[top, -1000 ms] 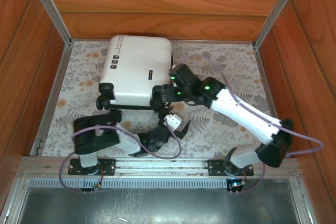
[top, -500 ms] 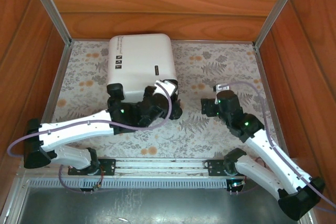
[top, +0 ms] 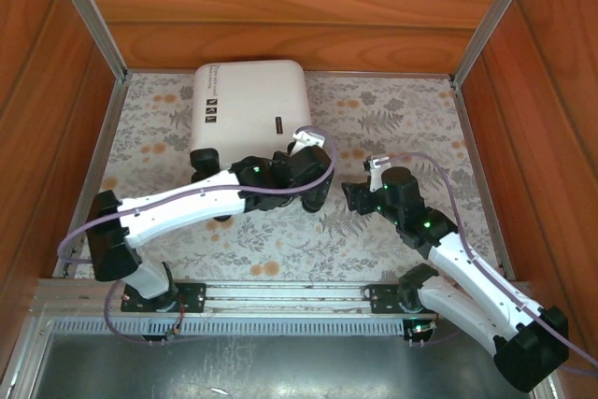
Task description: Pack the luggage
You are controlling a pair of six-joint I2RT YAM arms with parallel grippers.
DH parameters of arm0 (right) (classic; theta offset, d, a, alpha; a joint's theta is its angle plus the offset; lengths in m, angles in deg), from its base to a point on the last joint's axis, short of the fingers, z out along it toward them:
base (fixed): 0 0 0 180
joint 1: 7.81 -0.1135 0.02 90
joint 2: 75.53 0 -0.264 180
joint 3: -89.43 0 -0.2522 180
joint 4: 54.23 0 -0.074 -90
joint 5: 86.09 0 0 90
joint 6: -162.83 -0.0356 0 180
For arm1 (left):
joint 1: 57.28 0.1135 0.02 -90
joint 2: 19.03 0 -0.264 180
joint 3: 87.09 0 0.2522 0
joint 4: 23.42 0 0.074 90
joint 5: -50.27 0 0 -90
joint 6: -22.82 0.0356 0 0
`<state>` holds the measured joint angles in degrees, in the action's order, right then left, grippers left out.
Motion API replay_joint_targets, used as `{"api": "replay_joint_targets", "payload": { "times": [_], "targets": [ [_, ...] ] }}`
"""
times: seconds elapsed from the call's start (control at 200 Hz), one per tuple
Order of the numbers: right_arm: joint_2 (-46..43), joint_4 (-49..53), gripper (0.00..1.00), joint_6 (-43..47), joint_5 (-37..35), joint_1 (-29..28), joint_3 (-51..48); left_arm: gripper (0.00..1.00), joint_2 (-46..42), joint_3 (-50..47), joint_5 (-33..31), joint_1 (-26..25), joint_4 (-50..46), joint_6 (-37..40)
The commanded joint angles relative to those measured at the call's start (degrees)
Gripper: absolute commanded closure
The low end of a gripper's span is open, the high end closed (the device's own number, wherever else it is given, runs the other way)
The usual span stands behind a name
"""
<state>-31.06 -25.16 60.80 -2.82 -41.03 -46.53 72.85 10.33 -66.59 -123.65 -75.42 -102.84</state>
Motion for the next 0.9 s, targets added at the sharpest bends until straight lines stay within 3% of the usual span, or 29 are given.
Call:
{"api": "replay_joint_targets", "payload": {
  "times": [0.0,0.25,0.52,0.6,0.745,0.895],
  "targets": [
    [-1.2,-1.1,0.22,0.9,2.0,0.5,-1.7,0.14,3.6,4.5,1.3,1.2,-6.7,-6.6],
    [-2.2,-1.0,0.25,-0.4,2.0,0.6,-3.4,0.27,10.5,9.0,2.9,2.9,-13.2,-14.7],
    [-2.1,-2.7,0.27,-1.2,4.2,0.6,-4.7,0.36,12.5,7.6,1.5,4.1,-14.2,-18.9],
    [-0.6,-4.1,0.26,-2.0,5.4,0.6,-5.2,0.44,13.1,7.4,0.4,4.2,-14.2,-19.7],
    [5.9,-10.6,0.23,-4.7,9.0,0.6,-6.4,0.72,14.5,8.4,-1.3,4.4,-14.2,-19.7],
    [14.8,-20.8,0.24,-5.0,14.7,0.6,-7.2,0.87,14.5,8.1,-1.0,4.5,-13.2,-18.8]
  ]
}}
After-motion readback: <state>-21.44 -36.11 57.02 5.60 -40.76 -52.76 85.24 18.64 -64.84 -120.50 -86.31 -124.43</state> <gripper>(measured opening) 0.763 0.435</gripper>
